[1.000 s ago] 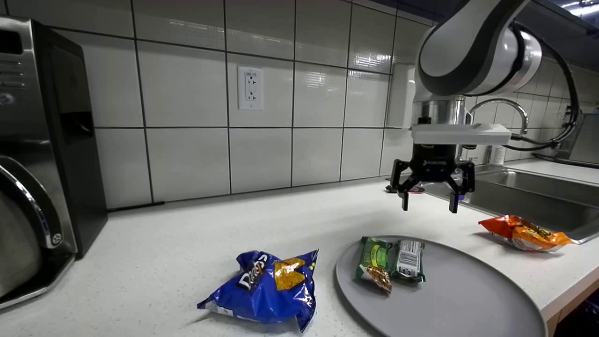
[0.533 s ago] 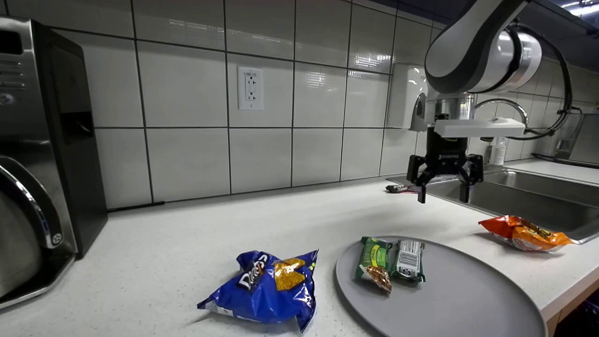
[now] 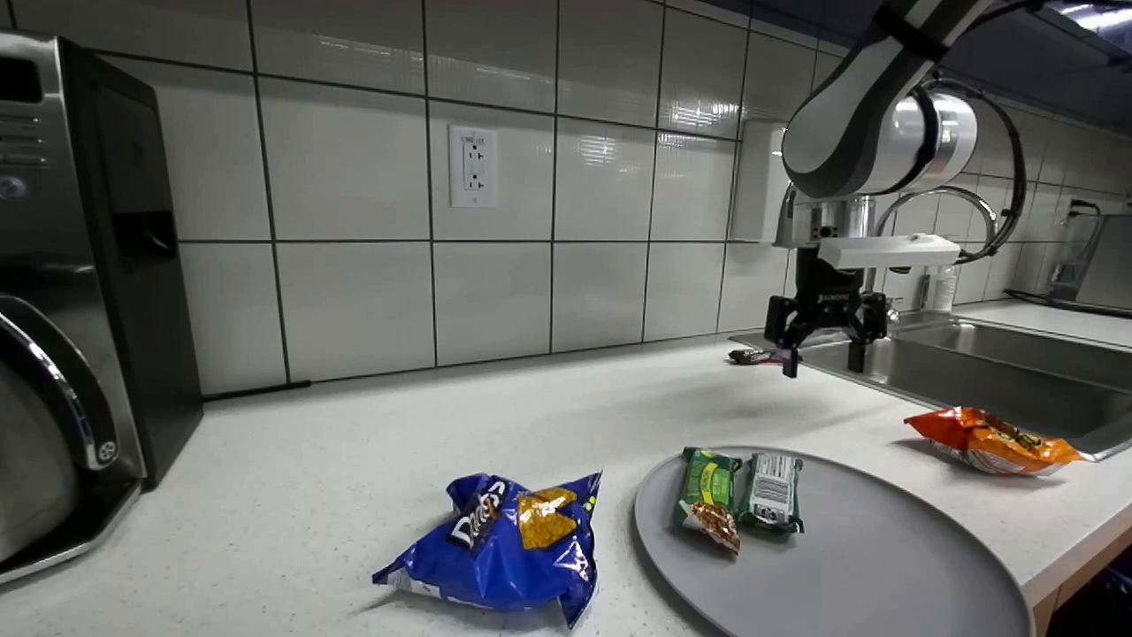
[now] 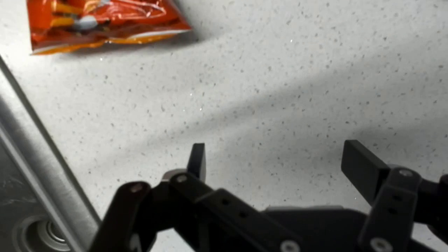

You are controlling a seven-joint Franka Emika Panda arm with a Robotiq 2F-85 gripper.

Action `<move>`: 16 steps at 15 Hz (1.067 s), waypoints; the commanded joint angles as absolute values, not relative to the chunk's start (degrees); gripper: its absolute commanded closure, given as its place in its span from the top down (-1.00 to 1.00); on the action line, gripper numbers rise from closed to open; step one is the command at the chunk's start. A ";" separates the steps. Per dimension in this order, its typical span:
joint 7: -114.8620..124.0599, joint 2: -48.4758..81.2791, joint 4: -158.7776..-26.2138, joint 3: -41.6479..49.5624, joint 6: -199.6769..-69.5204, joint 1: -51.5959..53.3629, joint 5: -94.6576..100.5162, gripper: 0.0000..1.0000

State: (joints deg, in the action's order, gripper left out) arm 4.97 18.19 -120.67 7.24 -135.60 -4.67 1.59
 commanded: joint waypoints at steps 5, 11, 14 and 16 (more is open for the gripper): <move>-8.61 24.16 -110.33 7.13 -132.19 -9.15 2.65 1.00; -21.72 27.09 -103.83 6.62 -128.42 -13.43 2.94 1.00; -27.97 29.38 -100.16 6.22 -126.63 -14.97 3.37 1.00; -31.21 31.16 -97.47 6.00 -125.67 -15.71 3.76 1.00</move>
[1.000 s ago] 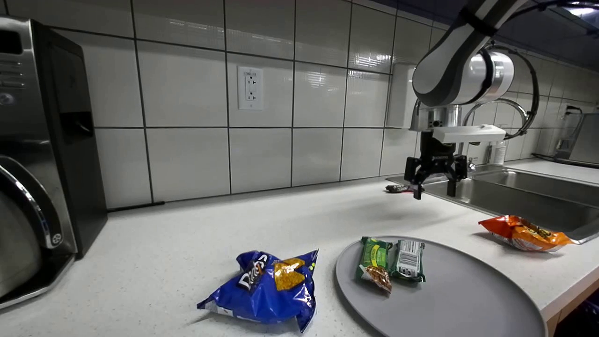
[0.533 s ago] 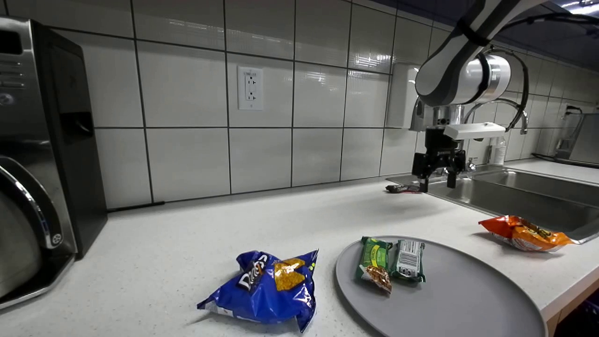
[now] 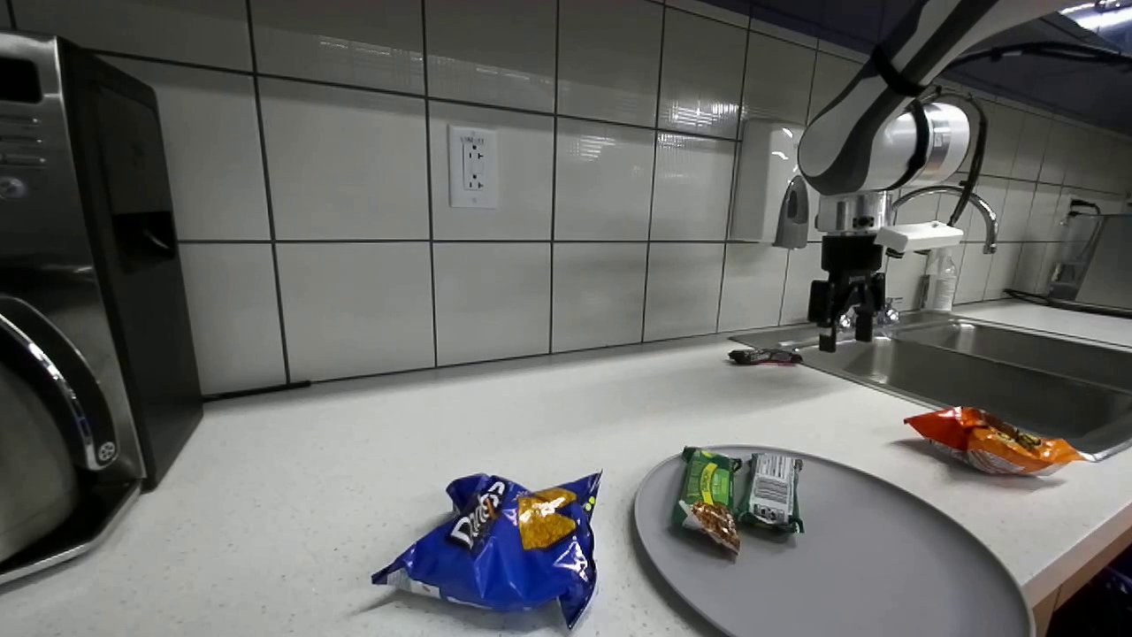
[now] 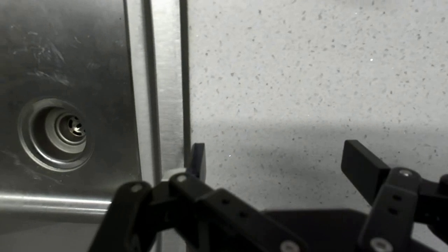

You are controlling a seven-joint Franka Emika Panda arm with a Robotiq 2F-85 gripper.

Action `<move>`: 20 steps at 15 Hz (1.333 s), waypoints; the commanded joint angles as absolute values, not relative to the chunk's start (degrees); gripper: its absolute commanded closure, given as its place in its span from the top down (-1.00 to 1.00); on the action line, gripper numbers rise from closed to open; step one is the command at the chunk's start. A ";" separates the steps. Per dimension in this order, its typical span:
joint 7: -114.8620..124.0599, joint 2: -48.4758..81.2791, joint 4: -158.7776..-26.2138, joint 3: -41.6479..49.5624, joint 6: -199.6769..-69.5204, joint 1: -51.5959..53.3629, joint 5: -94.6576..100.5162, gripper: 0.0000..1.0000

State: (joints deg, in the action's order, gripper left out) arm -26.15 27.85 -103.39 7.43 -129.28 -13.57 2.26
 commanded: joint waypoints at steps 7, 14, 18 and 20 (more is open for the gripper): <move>-40.01 37.75 -87.78 5.39 -122.63 -16.89 5.16 1.00; -47.36 44.64 -78.62 4.85 -120.86 -17.01 6.87 1.00; -50.30 47.61 -74.15 4.70 -120.15 -16.82 7.49 1.00; -51.67 48.84 -72.15 4.53 -119.79 -16.74 7.61 1.00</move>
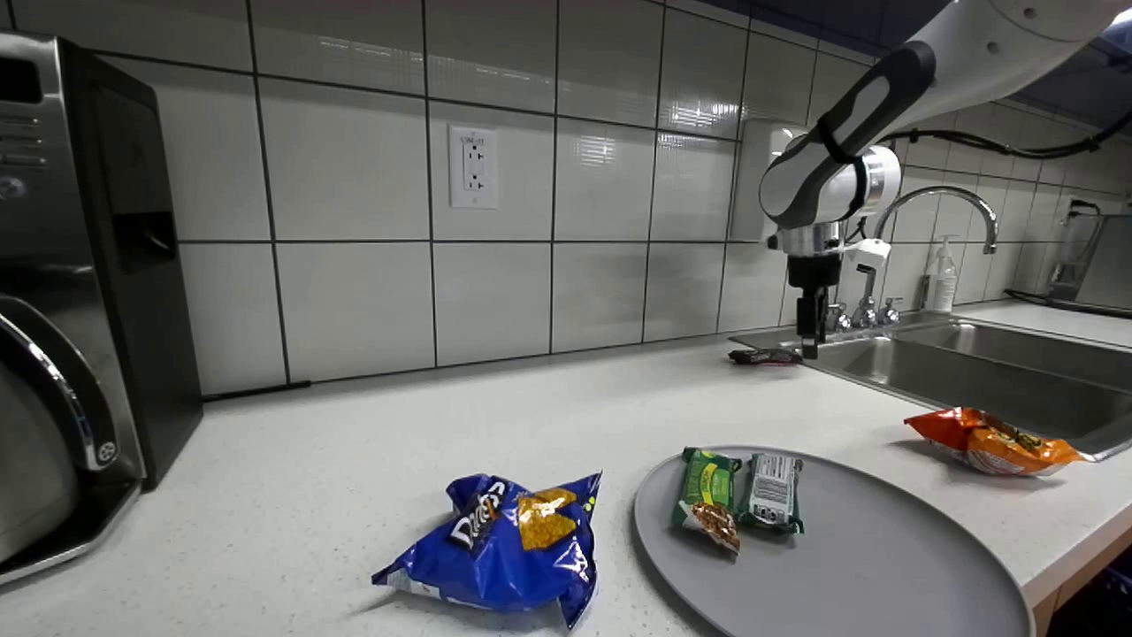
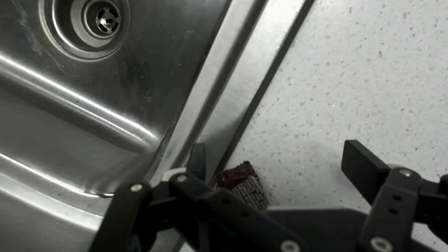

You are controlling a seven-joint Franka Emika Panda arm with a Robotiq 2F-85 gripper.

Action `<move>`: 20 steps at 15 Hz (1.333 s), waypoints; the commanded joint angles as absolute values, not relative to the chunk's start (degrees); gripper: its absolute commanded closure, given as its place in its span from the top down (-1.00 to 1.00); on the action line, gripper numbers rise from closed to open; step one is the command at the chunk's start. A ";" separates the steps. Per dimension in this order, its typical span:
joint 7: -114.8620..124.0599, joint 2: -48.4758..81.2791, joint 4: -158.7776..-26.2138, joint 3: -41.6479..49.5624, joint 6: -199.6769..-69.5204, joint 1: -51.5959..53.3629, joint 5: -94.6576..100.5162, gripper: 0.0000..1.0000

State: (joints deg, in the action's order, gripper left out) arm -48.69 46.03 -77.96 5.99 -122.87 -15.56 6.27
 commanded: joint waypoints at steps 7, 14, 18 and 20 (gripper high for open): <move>-55.30 52.49 -66.42 3.75 -118.59 -16.86 7.07 1.00; -58.36 55.50 -61.94 2.68 -117.27 -16.61 6.62 1.00; -59.52 56.96 -59.77 2.10 -116.06 -16.32 6.49 1.00; -60.00 57.45 -58.86 1.97 -115.48 -16.34 6.50 1.00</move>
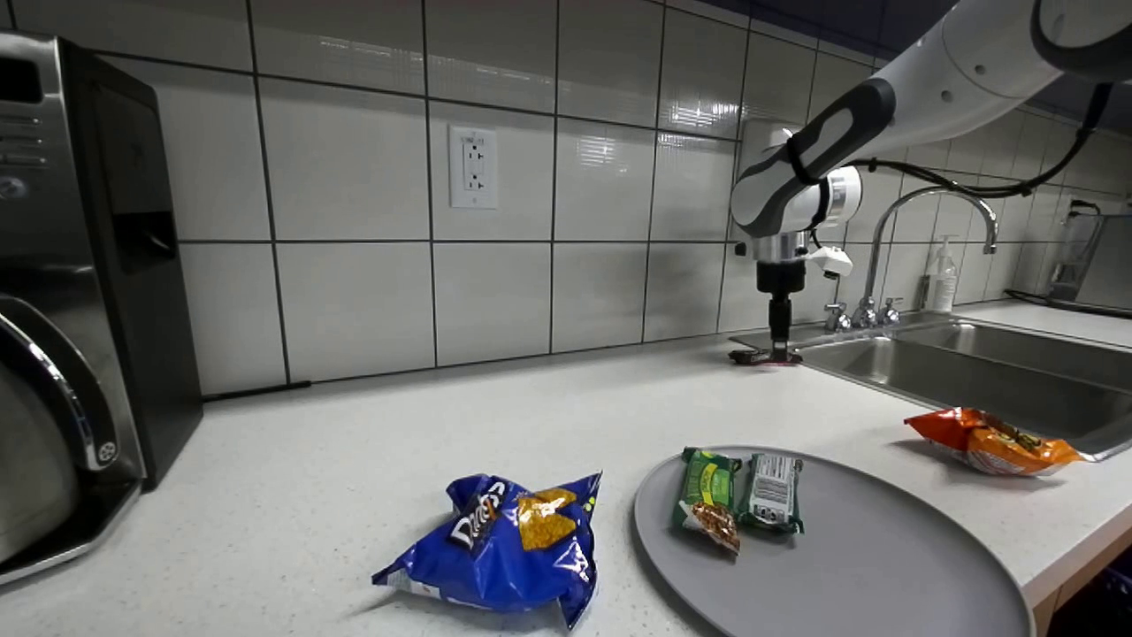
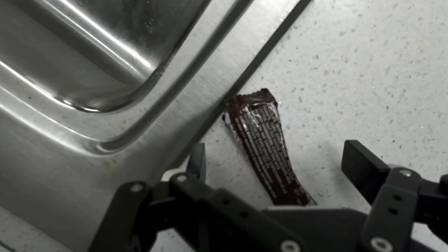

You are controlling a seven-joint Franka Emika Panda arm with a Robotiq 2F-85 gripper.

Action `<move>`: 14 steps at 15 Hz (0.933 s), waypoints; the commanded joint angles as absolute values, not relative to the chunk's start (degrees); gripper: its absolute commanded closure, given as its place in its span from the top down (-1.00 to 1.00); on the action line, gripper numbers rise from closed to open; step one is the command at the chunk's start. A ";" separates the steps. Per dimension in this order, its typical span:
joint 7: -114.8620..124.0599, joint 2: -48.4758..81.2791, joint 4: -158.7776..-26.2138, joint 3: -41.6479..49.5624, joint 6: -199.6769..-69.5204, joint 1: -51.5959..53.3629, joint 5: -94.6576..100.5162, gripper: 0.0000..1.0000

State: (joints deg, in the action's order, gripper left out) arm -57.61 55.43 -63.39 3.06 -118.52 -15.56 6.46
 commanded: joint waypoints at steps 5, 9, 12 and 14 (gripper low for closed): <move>-60.70 58.53 -56.92 1.96 -114.31 -16.35 6.47 1.00; -61.28 59.26 -55.42 1.93 -112.16 -16.37 6.29 0.17; -61.30 59.74 -54.41 1.93 -110.81 -16.40 6.17 -0.33; -61.14 60.08 -53.81 1.93 -110.27 -16.42 6.06 -0.64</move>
